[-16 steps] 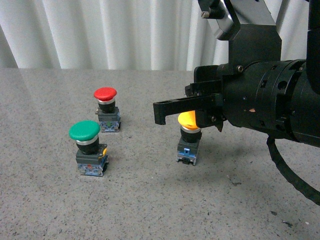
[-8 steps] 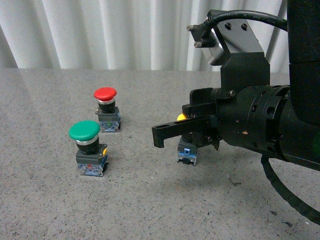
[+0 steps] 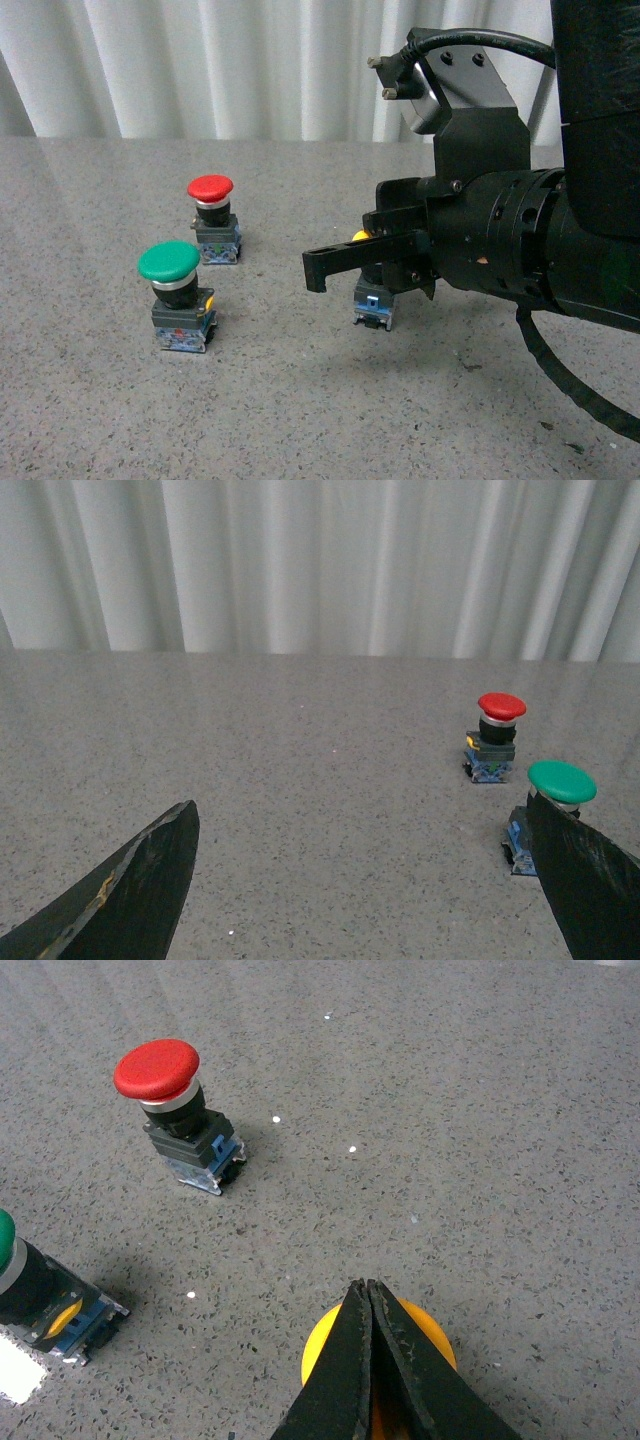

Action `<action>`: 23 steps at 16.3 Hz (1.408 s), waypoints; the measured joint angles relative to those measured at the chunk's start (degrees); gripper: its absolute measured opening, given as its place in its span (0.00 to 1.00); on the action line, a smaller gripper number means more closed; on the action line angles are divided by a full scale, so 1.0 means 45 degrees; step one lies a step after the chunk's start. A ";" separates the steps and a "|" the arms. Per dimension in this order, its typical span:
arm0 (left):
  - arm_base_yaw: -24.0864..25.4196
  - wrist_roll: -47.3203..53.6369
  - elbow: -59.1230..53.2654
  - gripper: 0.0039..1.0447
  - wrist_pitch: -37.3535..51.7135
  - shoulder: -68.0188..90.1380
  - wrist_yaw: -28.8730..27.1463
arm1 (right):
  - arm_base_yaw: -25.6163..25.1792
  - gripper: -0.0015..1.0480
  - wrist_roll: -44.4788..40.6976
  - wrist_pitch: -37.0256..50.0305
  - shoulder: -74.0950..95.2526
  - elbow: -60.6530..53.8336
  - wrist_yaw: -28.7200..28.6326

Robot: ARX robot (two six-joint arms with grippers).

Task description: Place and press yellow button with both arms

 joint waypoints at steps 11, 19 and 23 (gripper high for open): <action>0.0000 -0.0005 0.0000 0.94 0.0000 0.0000 0.0000 | -0.0724 0.02 0.3152 0.4337 -0.3750 -0.1394 -0.1637; 0.0000 0.0000 0.0000 0.94 0.0005 0.0000 0.0010 | -0.3177 0.02 -0.0588 0.0189 -1.1647 -0.6018 0.3551; 0.0000 0.0000 0.0000 0.94 0.0000 0.0000 0.0000 | -0.4289 0.02 -0.1030 0.0010 -1.3294 -0.7533 0.2380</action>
